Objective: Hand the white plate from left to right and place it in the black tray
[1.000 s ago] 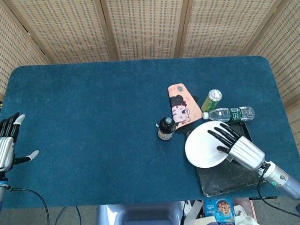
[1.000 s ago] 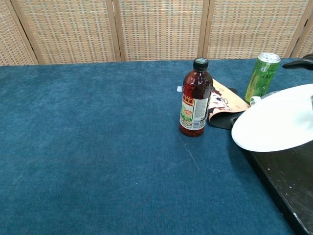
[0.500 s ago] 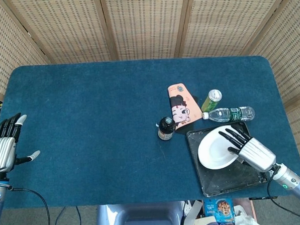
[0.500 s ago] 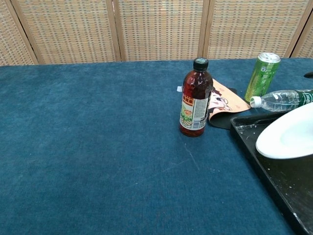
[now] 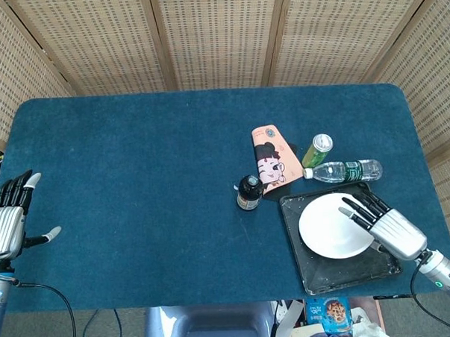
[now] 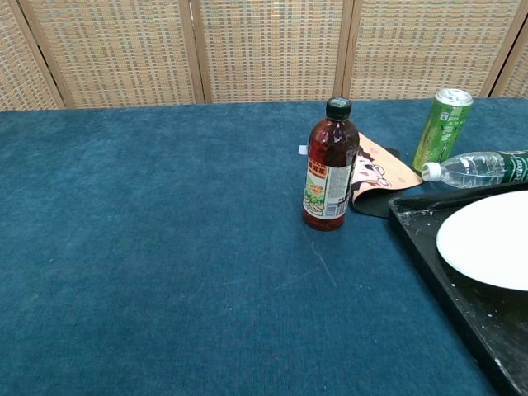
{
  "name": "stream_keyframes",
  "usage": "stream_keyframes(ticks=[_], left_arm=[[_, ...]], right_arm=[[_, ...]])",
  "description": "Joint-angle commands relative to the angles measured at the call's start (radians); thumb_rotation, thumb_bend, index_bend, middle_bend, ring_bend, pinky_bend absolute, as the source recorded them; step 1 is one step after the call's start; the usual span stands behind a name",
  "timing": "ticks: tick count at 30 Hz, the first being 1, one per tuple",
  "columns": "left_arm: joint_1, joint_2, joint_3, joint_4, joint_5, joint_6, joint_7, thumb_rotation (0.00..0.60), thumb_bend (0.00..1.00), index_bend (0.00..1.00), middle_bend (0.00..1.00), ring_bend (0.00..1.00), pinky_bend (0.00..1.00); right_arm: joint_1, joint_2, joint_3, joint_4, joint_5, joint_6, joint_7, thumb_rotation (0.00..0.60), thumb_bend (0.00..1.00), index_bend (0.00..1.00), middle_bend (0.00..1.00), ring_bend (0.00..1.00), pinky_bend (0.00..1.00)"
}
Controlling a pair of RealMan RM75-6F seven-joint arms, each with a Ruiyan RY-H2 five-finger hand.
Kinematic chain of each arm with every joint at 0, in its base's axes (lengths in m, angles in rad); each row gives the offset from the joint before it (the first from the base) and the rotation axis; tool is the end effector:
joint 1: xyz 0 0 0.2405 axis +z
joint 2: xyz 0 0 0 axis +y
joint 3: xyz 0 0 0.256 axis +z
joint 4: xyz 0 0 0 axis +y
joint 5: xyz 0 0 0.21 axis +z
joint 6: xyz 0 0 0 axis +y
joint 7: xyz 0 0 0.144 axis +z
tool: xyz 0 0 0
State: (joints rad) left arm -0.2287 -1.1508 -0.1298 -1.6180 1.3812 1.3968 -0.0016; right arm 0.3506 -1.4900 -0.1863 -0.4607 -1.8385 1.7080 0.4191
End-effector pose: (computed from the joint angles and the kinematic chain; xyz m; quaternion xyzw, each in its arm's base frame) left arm -0.2891 0.2404 0.1541 -0.5798 -0.3909 -0.4250 0.5748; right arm -0.3554 -0.2505 0.1322 0.8168 -0.1258 0.3759 0.4191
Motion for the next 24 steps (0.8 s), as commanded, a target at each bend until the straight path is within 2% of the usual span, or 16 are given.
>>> stream_keyframes(ticks=[1, 5, 6, 10, 14, 18, 24], left_arm=[[0.003, 0.001, 0.002, -0.002, 0.003, 0.005, 0.001, 0.600, 0.00, 0.00, 0.00, 0.00, 0.00], [0.023, 0.010, 0.016, -0.017, 0.021, 0.031, 0.001, 0.600, 0.00, 0.00, 0.00, 0.00, 0.00], [0.025, 0.010, 0.017, -0.017, 0.023, 0.032, 0.001, 0.600, 0.00, 0.00, 0.00, 0.00, 0.00], [0.038, 0.018, 0.030, -0.025, 0.041, 0.047, -0.003, 0.600, 0.00, 0.00, 0.00, 0.00, 0.00], [0.054, 0.025, 0.043, -0.031, 0.068, 0.072, -0.008, 0.600, 0.00, 0.00, 0.00, 0.00, 0.00], [0.079, 0.028, 0.061, -0.033, 0.108, 0.115, -0.010, 0.600, 0.00, 0.00, 0.00, 0.00, 0.00], [0.109, -0.012, 0.072, -0.012, 0.134, 0.174, 0.067, 0.600, 0.00, 0.00, 0.00, 0.00, 0.00]], right_arm=[[-0.021, 0.056, 0.015, -0.086, 0.024, 0.005, -0.058, 0.600, 0.00, 0.00, 0.00, 0.00, 0.00], [-0.066, 0.213, 0.013, -0.361, 0.090, -0.103, -0.177, 0.600, 0.00, 0.00, 0.00, 0.00, 0.00], [-0.067, 0.227, 0.012, -0.388, 0.093, -0.112, -0.193, 0.600, 0.00, 0.00, 0.00, 0.00, 0.00], [-0.078, 0.342, 0.009, -0.630, 0.136, -0.195, -0.348, 0.600, 0.00, 0.00, 0.00, 0.00, 0.00], [-0.096, 0.412, 0.015, -0.785, 0.195, -0.255, -0.490, 0.600, 0.00, 0.00, 0.00, 0.00, 0.00], [-0.132, 0.441, 0.058, -0.935, 0.285, -0.260, -0.568, 0.600, 0.00, 0.00, 0.00, 0.00, 0.00], [-0.196, 0.379, 0.128, -1.002, 0.344, -0.157, -0.555, 0.600, 0.00, 0.00, 0.00, 0.00, 0.00]])
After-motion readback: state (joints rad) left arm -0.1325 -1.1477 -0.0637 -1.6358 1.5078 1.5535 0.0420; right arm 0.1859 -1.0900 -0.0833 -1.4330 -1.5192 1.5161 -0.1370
